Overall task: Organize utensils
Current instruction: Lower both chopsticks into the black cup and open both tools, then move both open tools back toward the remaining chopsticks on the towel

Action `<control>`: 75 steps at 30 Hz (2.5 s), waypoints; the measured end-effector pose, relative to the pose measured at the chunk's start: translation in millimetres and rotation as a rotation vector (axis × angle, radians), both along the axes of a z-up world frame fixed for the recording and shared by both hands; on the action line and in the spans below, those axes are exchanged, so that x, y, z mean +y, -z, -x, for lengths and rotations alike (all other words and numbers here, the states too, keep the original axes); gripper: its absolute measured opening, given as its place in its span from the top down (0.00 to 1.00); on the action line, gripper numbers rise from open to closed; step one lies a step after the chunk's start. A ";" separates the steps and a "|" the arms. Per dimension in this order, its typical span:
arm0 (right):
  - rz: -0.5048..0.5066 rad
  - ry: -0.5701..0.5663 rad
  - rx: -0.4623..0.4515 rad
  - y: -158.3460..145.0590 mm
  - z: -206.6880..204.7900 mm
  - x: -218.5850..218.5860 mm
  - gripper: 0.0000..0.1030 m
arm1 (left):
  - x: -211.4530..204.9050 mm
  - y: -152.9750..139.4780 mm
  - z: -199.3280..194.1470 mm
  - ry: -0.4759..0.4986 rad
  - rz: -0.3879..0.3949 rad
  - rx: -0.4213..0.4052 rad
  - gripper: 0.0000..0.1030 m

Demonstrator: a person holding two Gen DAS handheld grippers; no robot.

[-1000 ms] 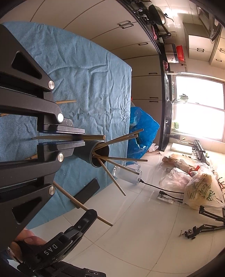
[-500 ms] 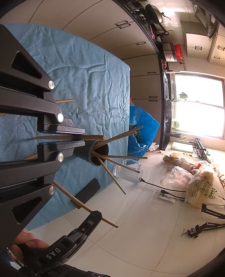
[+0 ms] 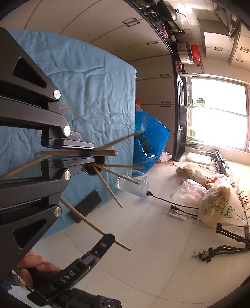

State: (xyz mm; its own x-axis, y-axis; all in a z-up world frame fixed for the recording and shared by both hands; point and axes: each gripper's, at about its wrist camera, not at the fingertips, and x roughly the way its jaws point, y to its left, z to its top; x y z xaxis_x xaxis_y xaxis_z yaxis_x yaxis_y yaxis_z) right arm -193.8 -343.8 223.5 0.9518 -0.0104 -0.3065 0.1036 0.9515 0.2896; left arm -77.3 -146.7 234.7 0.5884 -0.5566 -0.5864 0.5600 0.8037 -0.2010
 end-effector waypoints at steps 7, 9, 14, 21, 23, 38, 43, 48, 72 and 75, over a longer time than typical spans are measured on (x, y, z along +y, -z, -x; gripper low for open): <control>-0.012 0.045 -0.050 -28.7 -18.8 -18.6 0.94 | -14.0 -42.0 -14.4 -0.002 0.048 -0.075 0.94; -0.007 0.060 -0.074 -37.4 -25.1 -22.5 0.94 | -18.7 -52.7 -22.6 -0.014 0.062 -0.093 0.94; 0.040 0.115 -0.109 -49.4 -46.5 -28.4 0.94 | -35.3 -65.3 -44.0 -0.029 0.075 -0.108 0.94; 0.048 0.123 -0.076 -37.3 -90.2 -35.0 0.94 | -58.6 -43.1 -81.9 -0.062 0.061 -0.074 0.94; 0.053 0.125 -0.058 -29.4 -101.3 -37.2 0.94 | -63.4 -32.9 -90.9 -0.062 0.054 -0.052 0.94; 0.007 0.095 0.068 10.8 -128.2 -47.6 0.85 | -67.6 -0.7 -110.0 -0.059 0.026 0.032 0.90; 0.023 0.106 0.019 -6.3 -107.7 -43.3 0.80 | -51.7 -17.4 -92.8 -0.068 0.060 -0.004 0.79; 0.010 0.100 -0.031 -17.1 -68.9 -36.6 0.78 | -12.0 -32.5 -59.4 -0.087 0.112 -0.055 0.67; -0.107 -0.031 0.306 107.9 -36.5 8.7 0.74 | 94.6 134.6 -33.2 -0.196 -0.013 0.289 0.65; -0.106 -0.034 0.328 112.7 -38.3 10.8 0.74 | 93.8 141.3 -36.4 -0.190 -0.021 0.310 0.65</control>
